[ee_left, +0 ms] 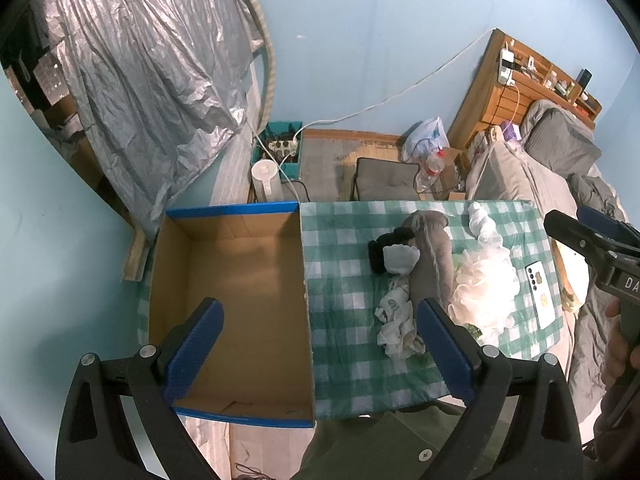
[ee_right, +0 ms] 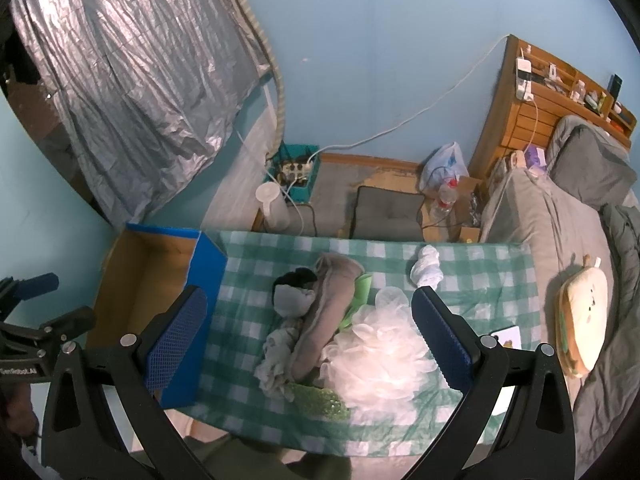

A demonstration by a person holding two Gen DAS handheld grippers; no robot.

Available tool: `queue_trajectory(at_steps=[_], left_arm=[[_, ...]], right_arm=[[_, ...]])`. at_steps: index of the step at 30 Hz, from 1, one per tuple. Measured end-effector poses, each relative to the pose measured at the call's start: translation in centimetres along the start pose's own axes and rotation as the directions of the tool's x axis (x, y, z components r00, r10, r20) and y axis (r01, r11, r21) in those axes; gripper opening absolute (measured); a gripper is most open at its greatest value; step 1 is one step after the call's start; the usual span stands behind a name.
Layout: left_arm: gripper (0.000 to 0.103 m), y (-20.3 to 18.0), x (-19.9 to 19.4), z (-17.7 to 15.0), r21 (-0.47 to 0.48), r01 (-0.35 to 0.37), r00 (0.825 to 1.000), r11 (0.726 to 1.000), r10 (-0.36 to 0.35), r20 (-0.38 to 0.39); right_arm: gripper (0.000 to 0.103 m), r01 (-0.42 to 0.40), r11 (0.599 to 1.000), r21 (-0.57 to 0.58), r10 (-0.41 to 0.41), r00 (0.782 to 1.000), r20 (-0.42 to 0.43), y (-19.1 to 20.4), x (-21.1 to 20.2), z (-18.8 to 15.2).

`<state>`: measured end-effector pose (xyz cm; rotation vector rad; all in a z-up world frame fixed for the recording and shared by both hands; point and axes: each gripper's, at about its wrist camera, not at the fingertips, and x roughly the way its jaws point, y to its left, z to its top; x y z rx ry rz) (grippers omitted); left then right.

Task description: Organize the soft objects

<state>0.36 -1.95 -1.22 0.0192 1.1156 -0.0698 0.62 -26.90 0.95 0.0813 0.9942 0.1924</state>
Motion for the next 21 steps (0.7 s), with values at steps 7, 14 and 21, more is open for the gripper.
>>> queue_trajectory(at_steps=[7,14,21], left_arm=[[0.098,-0.08,0.20,-0.06,0.003,0.000,1.000,1.000,0.000,0.003],[0.098,-0.39,0.23,-0.05,0.002,0.004,1.000,1.000,-0.004,0.003],[0.098,-0.47,0.22,0.01,0.002,0.003,1.000,1.000,-0.003,0.002]], right_arm=[[0.101,0.000,1.000,0.000,0.000,1.000,-0.002,-0.05,0.11,0.12],[0.101,-0.001,1.000,-0.002,0.001,1.000,-0.002,-0.03,0.04,0.10],[0.101,-0.005,1.000,-0.012,0.005,1.000,-0.010,0.77,0.31,-0.07]])
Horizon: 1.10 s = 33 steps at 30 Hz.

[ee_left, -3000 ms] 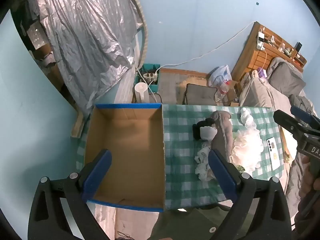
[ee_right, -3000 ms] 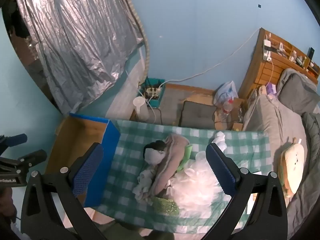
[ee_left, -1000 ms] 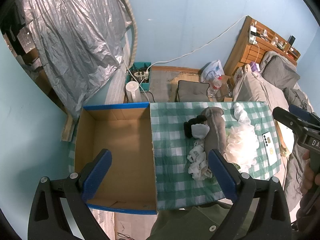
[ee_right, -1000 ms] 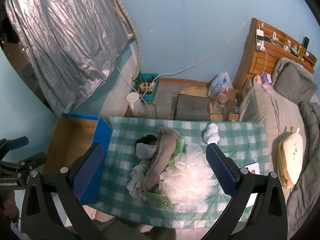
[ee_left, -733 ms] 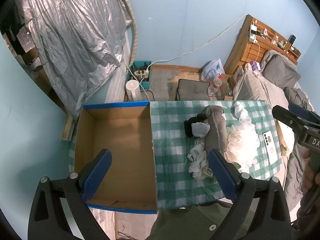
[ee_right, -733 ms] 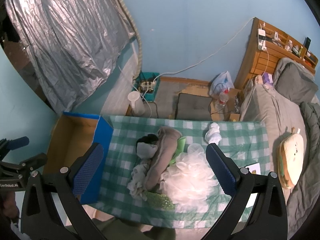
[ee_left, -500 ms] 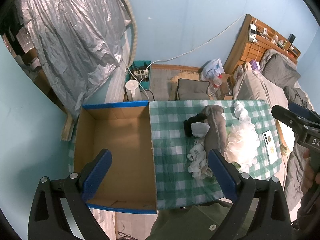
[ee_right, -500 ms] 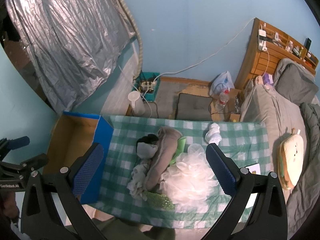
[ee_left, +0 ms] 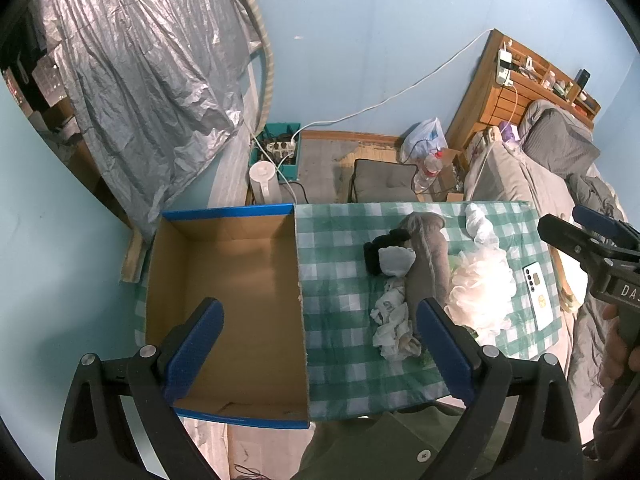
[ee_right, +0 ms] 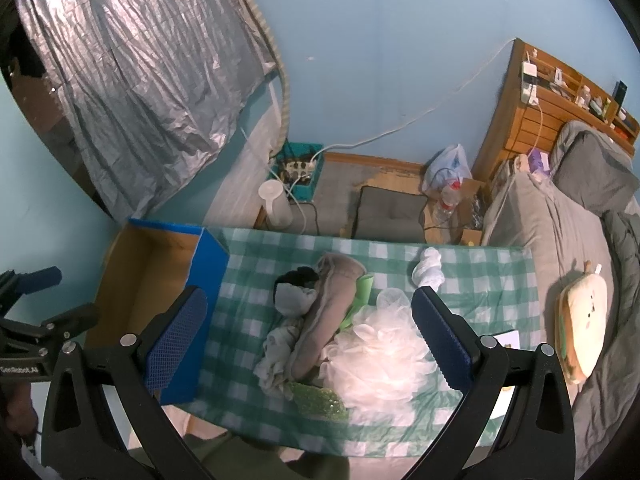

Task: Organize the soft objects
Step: 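Move the right tool toward the white mesh pouf while the left tool approaches the white plastic bundle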

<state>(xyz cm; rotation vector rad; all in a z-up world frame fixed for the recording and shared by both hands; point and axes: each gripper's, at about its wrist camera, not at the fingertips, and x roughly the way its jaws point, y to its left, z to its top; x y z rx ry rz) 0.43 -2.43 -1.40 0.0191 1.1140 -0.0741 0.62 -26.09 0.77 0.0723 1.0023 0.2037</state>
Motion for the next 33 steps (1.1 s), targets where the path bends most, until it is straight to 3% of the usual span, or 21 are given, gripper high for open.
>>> queue_trajectory(at_steps=[21,33], left_arm=[[0.098,-1.0,0.8,-0.3,-0.007,0.011,1.000,1.000,-0.012,-0.024],[0.098,-2.4,5.6,-0.7,0.035,0.007,0.993,0.999,-0.002,-0.122]], right_arm=[[0.101,0.002,1.000,0.005,-0.002,1.000,-0.014,-0.5,0.4,-0.3],[0.101,0.024,0.999,0.038,-0.021,0.995,-0.099,-5.3,2.6,-1.5]])
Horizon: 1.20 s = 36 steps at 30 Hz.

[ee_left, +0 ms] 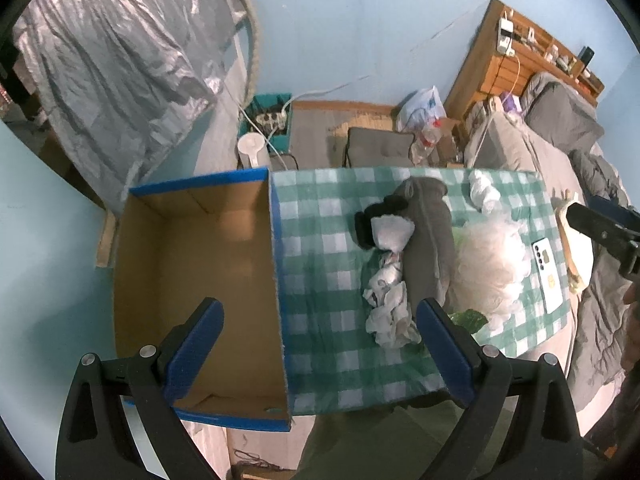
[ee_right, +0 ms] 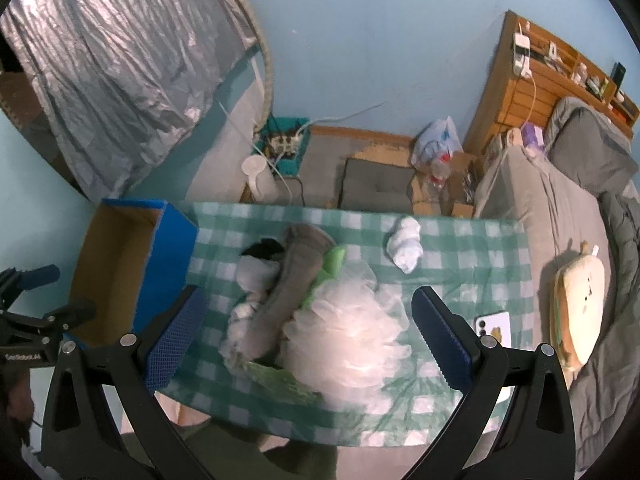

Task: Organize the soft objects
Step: 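Move the right tool toward the white mesh pouf while the left tool approaches the white plastic bundle, then grasp the white mesh pouf with the right tool while the left tool grasps the white plastic bundle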

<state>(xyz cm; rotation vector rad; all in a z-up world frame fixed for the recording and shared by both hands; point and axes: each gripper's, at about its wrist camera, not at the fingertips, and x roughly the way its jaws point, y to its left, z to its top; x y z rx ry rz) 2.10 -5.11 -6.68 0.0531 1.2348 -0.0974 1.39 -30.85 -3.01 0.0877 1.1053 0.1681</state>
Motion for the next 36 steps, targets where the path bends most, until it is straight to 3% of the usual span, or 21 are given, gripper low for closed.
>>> queue_trajectory(at_steps=[13,20,36], left_arm=[[0.098,-2.7,5.2,-0.5,0.029,0.027,0.993,0.999,-0.024,-0.115],[0.098,-4.1,7.8,-0.3,0.064,0.008,0.989,0.998,0.002,-0.146],[0.098,-5.1,12.6,-0.6,0.047,-0.002,0.976,0.999,0.012,-0.217]], right_arm=[[0.101,0.009,1.000,0.021,-0.006,0.991,-0.135,-3.7,5.3,-2.1],[0.101,0.001,1.000,-0.003,-0.002,0.980,-0.200,-3.8,8.5,-2.9],[0.101,-0.015,0.999,-0.047,0.000,0.952,-0.305,-2.9,14.3,-5.3]])
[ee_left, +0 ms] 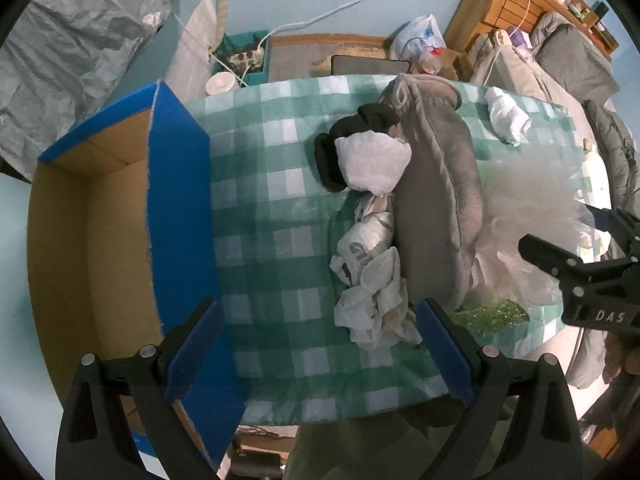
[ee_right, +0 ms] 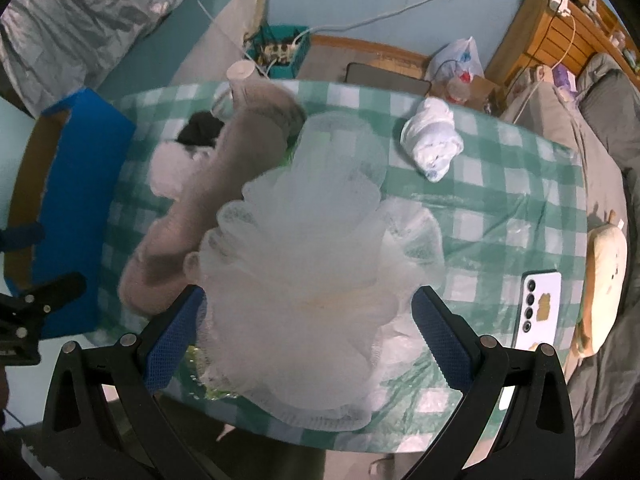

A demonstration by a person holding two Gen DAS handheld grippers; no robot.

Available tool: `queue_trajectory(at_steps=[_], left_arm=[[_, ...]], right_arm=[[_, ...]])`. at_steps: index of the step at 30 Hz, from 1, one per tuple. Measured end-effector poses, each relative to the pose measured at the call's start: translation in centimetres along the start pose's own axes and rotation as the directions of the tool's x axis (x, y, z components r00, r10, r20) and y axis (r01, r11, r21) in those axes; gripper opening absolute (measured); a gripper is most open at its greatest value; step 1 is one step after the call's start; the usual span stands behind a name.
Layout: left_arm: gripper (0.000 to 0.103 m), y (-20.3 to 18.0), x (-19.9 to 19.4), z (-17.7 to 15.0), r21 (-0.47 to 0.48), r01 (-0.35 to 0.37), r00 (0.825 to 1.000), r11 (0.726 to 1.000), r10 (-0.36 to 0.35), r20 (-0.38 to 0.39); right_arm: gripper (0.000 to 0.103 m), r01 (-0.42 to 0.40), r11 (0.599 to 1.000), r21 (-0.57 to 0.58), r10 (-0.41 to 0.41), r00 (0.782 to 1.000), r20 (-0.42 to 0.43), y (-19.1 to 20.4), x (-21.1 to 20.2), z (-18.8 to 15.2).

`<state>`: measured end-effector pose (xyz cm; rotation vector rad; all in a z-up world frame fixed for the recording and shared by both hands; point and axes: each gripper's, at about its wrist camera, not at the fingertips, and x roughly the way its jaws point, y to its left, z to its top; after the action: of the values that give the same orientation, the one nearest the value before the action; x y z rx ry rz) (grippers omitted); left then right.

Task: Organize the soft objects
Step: 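Grasp the white mesh pouf with the right tool while the left tool grasps the white plastic bundle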

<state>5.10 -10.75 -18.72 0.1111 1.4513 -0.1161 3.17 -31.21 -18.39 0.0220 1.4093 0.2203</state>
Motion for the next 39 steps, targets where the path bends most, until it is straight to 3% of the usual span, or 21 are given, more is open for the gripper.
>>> queue_trajectory(at_steps=[10,16,23,25,30,35,39], left_arm=[[0.098,-0.4,3.1,0.6,-0.012,0.012,0.998,1.000,-0.013,-0.061],[0.098,-0.5,4.5,0.9,-0.014,0.012,0.996,1.000,-0.013,-0.083],[0.098,-0.7,6.3,1.6,-0.028,0.032,0.993,0.999,-0.035,-0.115],[0.098,-0.7,6.8,1.8,-0.033,0.037,0.991,0.999,-0.041,-0.126],[0.098,-0.6,8.4,2.3,-0.036,0.082,0.986,0.996,-0.086,-0.143],[0.098,-0.5,9.3,3.4,-0.047,0.129,0.982,0.991,-0.134,-0.133],[0.087,-0.3,9.4,3.6,-0.057,0.161,0.977,0.985,-0.167,-0.131]], right_arm=[[0.101,0.000,1.000,-0.011,-0.001,0.999,-0.054,-0.2,2.4,-0.6],[0.101,-0.045,0.999,0.015,0.046,0.994,-0.097,-0.4,4.4,-0.7],[0.101,-0.059,0.998,-0.005,0.058,0.995,-0.081,-0.3,4.5,-0.3],[0.098,-0.062,0.998,-0.017,0.060,0.995,-0.074,-0.3,4.4,0.0],[0.078,-0.103,0.995,-0.011,0.102,0.992,-0.070,-0.9,3.6,0.2],[0.064,-0.124,0.992,-0.027,0.122,0.991,-0.060,-1.2,2.7,0.0],[0.058,-0.148,0.989,-0.008,0.147,0.988,-0.040,-2.6,1.6,-0.2]])
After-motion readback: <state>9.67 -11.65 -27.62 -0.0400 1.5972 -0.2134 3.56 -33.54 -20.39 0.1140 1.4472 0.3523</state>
